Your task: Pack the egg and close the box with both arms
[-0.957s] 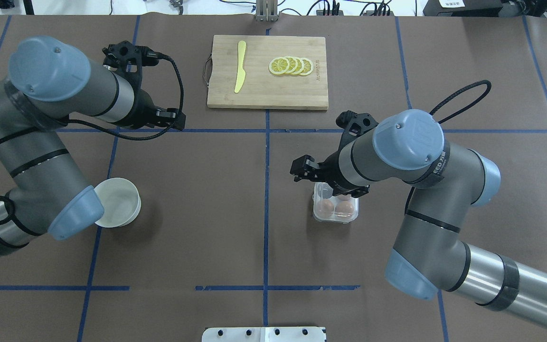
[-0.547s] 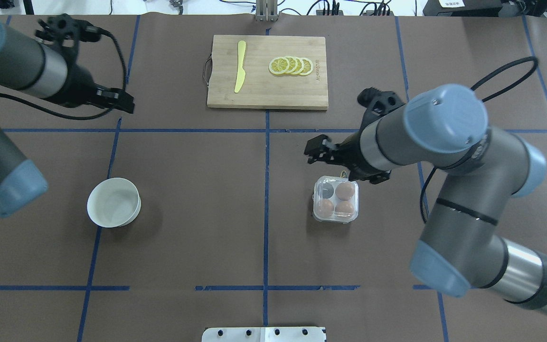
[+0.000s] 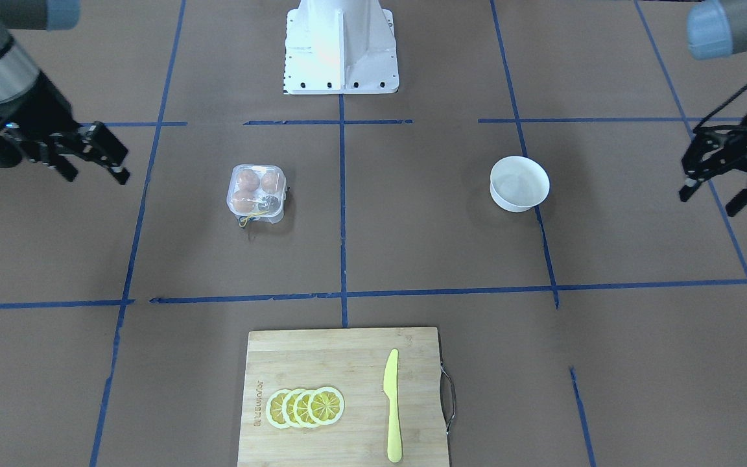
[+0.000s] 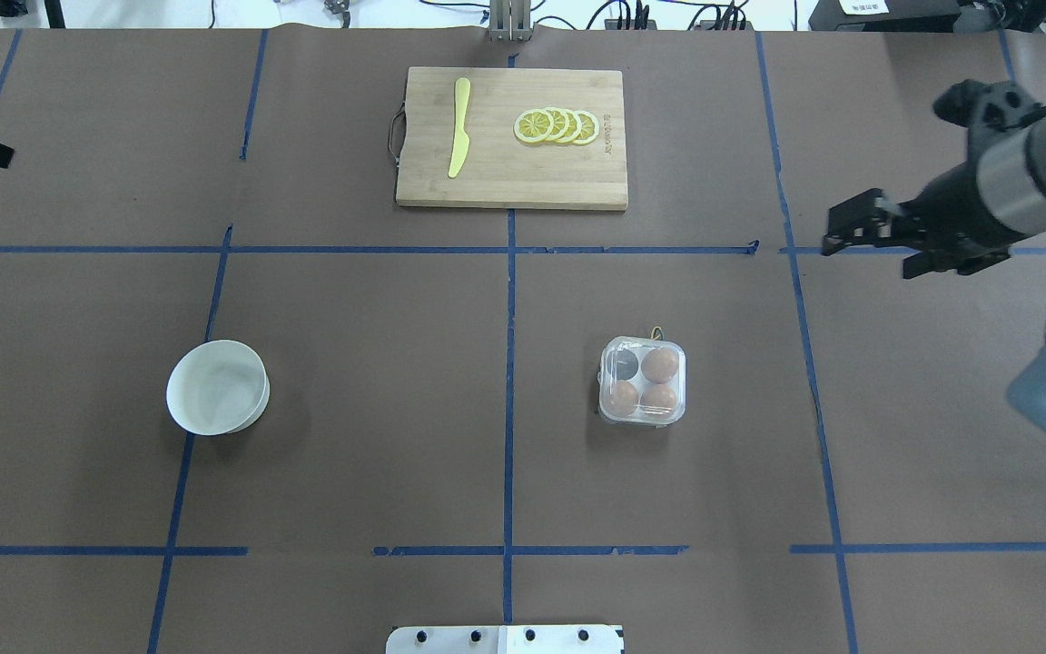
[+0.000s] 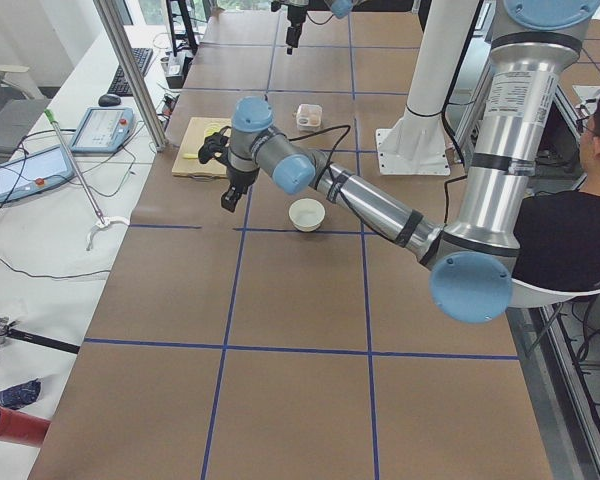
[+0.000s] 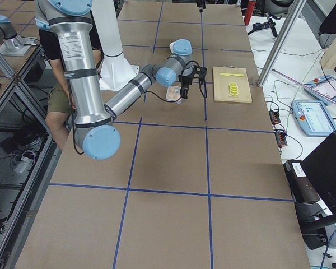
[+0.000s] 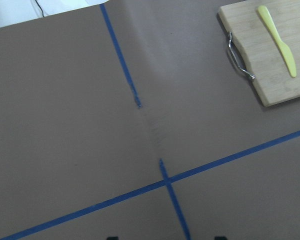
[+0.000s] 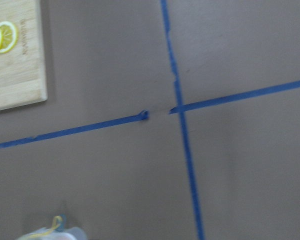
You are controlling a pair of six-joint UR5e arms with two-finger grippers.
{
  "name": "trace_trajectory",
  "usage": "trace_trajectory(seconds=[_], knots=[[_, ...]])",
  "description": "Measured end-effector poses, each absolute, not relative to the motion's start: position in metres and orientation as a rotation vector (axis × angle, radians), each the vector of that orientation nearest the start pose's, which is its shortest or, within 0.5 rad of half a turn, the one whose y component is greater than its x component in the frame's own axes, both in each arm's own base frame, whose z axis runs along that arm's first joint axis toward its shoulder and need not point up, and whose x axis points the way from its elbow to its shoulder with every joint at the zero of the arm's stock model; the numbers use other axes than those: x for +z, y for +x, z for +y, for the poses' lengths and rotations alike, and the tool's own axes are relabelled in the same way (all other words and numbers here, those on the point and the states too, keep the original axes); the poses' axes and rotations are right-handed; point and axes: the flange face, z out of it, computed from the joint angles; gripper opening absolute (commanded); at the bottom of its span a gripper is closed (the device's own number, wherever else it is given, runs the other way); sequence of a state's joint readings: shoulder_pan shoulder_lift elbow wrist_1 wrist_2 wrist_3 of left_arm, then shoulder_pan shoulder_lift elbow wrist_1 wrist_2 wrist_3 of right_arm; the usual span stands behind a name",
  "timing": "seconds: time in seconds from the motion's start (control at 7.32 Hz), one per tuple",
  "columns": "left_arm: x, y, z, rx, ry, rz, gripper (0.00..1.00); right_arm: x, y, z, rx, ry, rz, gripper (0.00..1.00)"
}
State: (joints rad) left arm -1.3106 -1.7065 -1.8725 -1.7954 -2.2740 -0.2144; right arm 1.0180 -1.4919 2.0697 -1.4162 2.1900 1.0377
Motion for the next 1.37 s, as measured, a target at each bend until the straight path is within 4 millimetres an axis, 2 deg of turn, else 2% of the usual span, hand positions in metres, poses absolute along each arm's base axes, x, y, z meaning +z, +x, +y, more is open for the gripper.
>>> trace_trajectory(seconds=[0.14,0.27,0.41,0.55,0.68,0.82,0.96,1.09,1.37], knots=[[0.453,0.036,-0.54,0.312,0.461,0.764,0.71,0.408,-0.133,-0.46,0.166,0.102,-0.889,1.0],[0.484,0.011,-0.535,0.331,0.448,0.74,0.74,0.454,-0.07,-0.46,0.11,0.132,-0.869,1.0],[0.507,-0.005,-0.525,0.331,0.431,0.731,0.84,0.496,-0.018,-0.454,0.063,0.158,-0.855,1.0],[0.528,-0.021,-0.513,0.323,0.412,0.724,0.84,0.534,0.02,-0.444,0.015,0.163,-0.835,1.0],[0.544,-0.034,-0.501,0.312,0.381,0.72,1.0,0.565,0.044,-0.438,-0.049,0.15,-0.816,1.0],[0.553,-0.042,-0.492,0.284,0.32,0.72,1.0,0.587,0.054,-0.434,-0.108,0.129,-0.807,1.0],[0.558,-0.047,-0.485,0.249,0.253,0.722,1.0,0.596,0.058,-0.431,-0.13,0.11,-0.808,1.0],[0.572,-0.049,-0.478,0.221,0.191,0.724,1.0,0.6,0.059,-0.429,-0.135,0.096,-0.812,1.0],[0.612,-0.05,-0.458,0.188,0.097,0.727,1.0,0.601,0.058,-0.428,-0.138,0.09,-0.822,1.0]])
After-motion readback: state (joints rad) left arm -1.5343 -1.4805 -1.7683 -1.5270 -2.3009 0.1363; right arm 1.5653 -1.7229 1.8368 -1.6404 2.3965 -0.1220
